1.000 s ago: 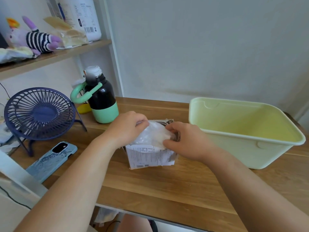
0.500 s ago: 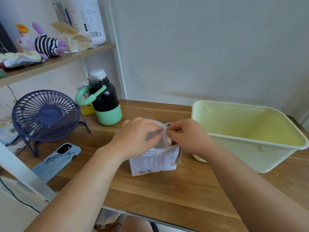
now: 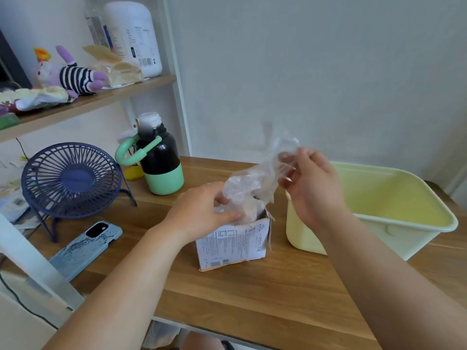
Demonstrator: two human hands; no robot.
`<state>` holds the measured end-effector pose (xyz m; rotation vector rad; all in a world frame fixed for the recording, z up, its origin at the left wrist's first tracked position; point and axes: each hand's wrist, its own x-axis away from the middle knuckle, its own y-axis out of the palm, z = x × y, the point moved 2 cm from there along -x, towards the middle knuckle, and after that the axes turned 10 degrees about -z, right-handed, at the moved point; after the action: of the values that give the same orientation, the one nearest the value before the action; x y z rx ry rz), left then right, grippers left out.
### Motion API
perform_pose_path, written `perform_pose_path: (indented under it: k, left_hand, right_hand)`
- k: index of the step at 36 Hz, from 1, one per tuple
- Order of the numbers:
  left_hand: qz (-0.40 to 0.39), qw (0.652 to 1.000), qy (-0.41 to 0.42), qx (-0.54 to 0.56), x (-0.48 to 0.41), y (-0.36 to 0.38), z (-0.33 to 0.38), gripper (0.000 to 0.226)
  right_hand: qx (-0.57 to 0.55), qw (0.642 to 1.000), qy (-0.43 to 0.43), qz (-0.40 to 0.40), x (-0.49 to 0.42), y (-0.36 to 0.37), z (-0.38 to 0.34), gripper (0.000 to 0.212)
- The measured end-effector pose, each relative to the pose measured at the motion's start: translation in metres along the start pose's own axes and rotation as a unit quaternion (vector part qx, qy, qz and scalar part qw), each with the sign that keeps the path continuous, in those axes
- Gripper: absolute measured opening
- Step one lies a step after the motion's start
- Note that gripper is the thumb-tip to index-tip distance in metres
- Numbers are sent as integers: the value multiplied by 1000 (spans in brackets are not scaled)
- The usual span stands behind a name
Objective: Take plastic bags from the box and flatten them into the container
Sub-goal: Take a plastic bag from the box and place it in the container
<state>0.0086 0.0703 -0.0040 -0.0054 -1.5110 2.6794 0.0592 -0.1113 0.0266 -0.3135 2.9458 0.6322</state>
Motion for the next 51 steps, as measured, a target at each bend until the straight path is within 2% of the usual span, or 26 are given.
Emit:
perform_pose_path:
  k: [2, 4, 7, 10, 12, 15, 17, 18, 20, 21, 22, 24, 26, 28, 31, 35, 37, 39, 41, 44, 45, 49, 51]
  left_hand:
    - [12, 1000, -5, -8, -2, -1, 4, 55]
    - [64, 998, 8, 0, -1, -5, 10, 67]
    - [101, 989, 66, 88, 0, -14, 32, 100]
    - [61, 984, 111, 124, -4, -16, 62, 102]
    - [50, 975, 135, 171, -10, -15, 75, 79]
    - [67, 949, 171, 255, -14, -11, 91, 9]
    - [98, 913, 142, 370, -16, -9, 100, 19]
    - [99, 896, 125, 415, -18, -8, 104, 20]
    - [68, 886, 117, 443, -21, -4, 113, 22]
    - [54, 888, 110, 443, -24, -1, 117, 24]
    - [51, 891, 100, 440, -25, 0, 119, 27]
    - [39, 876, 71, 475, -30, 1, 120, 31]
    - [25, 845, 48, 531, -34, 2, 119, 29]
    - [28, 842, 31, 538, -37, 0, 118, 23]
    - [40, 819, 20, 573, -40, -2, 114, 12]
    - [59, 789, -44, 610, -42, -4, 110, 11]
    - [66, 776, -64, 624, -44, -6, 106, 33]
    - [23, 795, -36, 605, -44, -8, 108, 61]
    - [-26, 828, -16, 560, -47, -2, 115, 72]
    - [-7, 828, -51, 559, -58, 14, 118, 84]
    - [19, 828, -62, 557, -62, 18, 116, 81]
    - [119, 871, -56, 474, -69, 17, 106, 22]
    - [178, 872, -63, 451, -73, 14, 98, 15]
  right_hand:
    - [-65, 998, -4, 3, -2, -5, -10, 27]
    - [-70, 998, 3, -1, -2, -9, -17, 28]
    - [-1, 999, 29, -22, -4, -15, -27, 25]
    - [100, 992, 46, -63, -2, -19, -37, 23]
    - [125, 987, 54, -83, 1, -22, -43, 22]
    - [109, 989, 46, -89, 5, -26, -53, 22]
    - [85, 989, 49, -108, 5, -36, -57, 36]
    - [92, 986, 53, -127, 7, -40, -58, 50]
    - [158, 969, 77, -172, 12, -46, -58, 96]
    - [211, 955, 84, -188, 16, -48, -58, 112]
    - [263, 941, 84, -195, 20, -48, -58, 112]
    - [301, 940, 56, -151, 20, -53, -59, 77]
    - [231, 970, 39, -63, 16, -57, -65, 35]
    - [150, 988, 27, 8, 11, -67, -72, 6]
    - [115, 992, 17, 47, 5, -80, -78, 22]
    - [103, 993, 14, 64, 3, -87, -79, 22]
    - [136, 988, 4, 75, 1, -91, -78, 21]
    - [166, 984, 4, 65, -2, -94, -77, 20]
    - [179, 983, 15, 37, -4, -96, -75, 18]
    - [173, 984, 34, 16, -6, -98, -72, 20]
    - [172, 984, 38, 17, -6, -99, -72, 21]
    - [238, 969, 35, 46, -7, -110, -74, 24]
    - [303, 950, 31, 72, -11, -117, -74, 25]
